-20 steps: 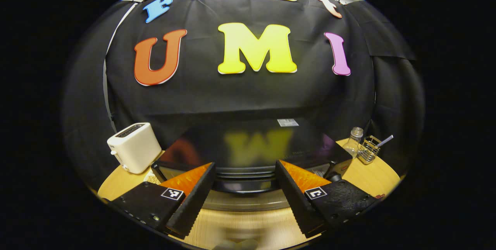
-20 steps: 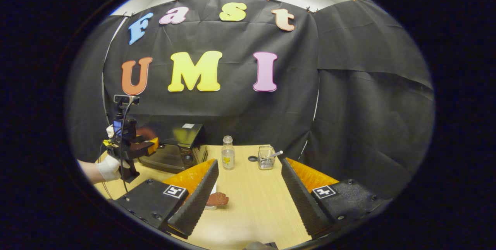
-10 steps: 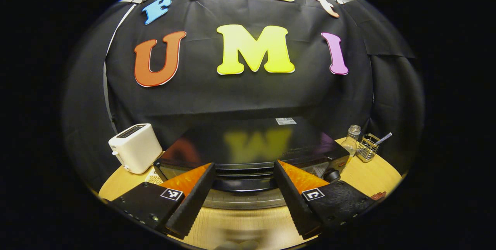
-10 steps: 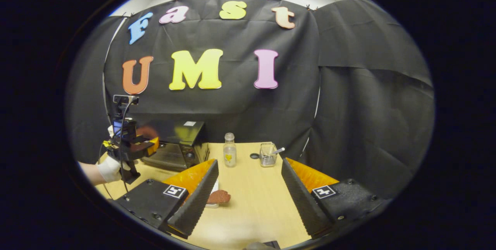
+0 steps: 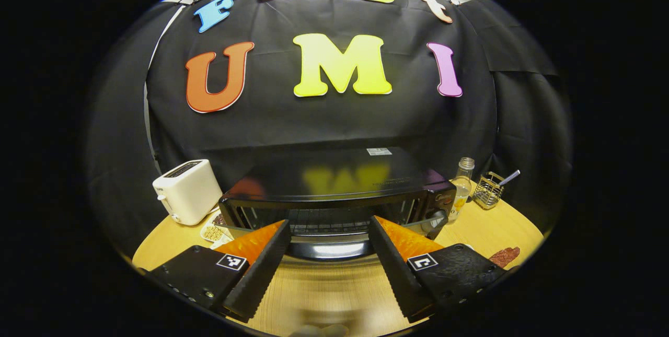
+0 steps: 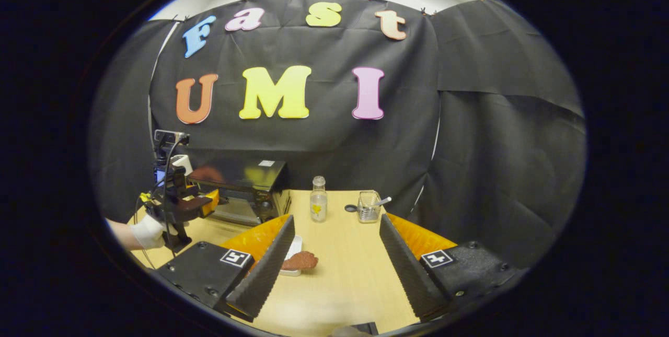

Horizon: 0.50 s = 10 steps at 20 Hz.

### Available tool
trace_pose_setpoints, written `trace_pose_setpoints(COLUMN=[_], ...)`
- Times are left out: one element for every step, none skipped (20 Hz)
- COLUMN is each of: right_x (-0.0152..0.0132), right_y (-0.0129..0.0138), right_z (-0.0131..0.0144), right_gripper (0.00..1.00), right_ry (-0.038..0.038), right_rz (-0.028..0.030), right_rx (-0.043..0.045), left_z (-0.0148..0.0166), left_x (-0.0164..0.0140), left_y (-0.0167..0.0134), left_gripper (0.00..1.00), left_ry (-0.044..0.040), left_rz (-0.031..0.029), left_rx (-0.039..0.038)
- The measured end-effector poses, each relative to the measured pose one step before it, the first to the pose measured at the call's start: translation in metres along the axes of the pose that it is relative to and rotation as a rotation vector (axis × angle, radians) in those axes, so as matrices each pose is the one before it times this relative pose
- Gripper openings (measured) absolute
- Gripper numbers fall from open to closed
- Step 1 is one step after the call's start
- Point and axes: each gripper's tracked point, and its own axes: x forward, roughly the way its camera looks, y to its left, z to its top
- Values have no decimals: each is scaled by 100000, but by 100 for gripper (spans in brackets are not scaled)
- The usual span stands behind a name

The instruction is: Open the electric oven with the left hand, put the food in, and close the electric oven.

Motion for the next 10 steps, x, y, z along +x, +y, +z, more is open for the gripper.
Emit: trace_pose_setpoints(right_x=[-156,-235,-194,-189,-222,-212,-120,-135,-126,-22], right_y=[-68,-85,-99,-140,-77,-70,-154,-181,-40,-15], right_z=[-208,-183,-309,-354,-203,-307,-213,-273,-255,-264], right_gripper=[100,100,100,100,100,100,100,100,100,100], right_ry=[232,254,372,145,218,330,361,437,438,504], right_rz=[129,43,107,22,243,134,-274,-144,28,138], right_rx=[373,217,11,31,101,138,-88,6,77,23], left_z=[-441,-385,-477,-489,-560,-587,-563,-639,-722,-760], left_x=[-468,-412,-487,-464,-367,-444,-407,-422,-385,-340], left_y=[-47,-45,-34,-24,-73,-86,-24,-103,-28,-98], left_gripper=[96,96,95,96,96,96,96,96,96,96], left_ry=[443,494,614,736,731,773,850,1201,892,1181], left_rz=[-58,-77,13,-33,-43,-133,-142,-270,-201,-217], left_rx=[-108,15,-109,-67,-156,-244,-333,-38,148,-27])
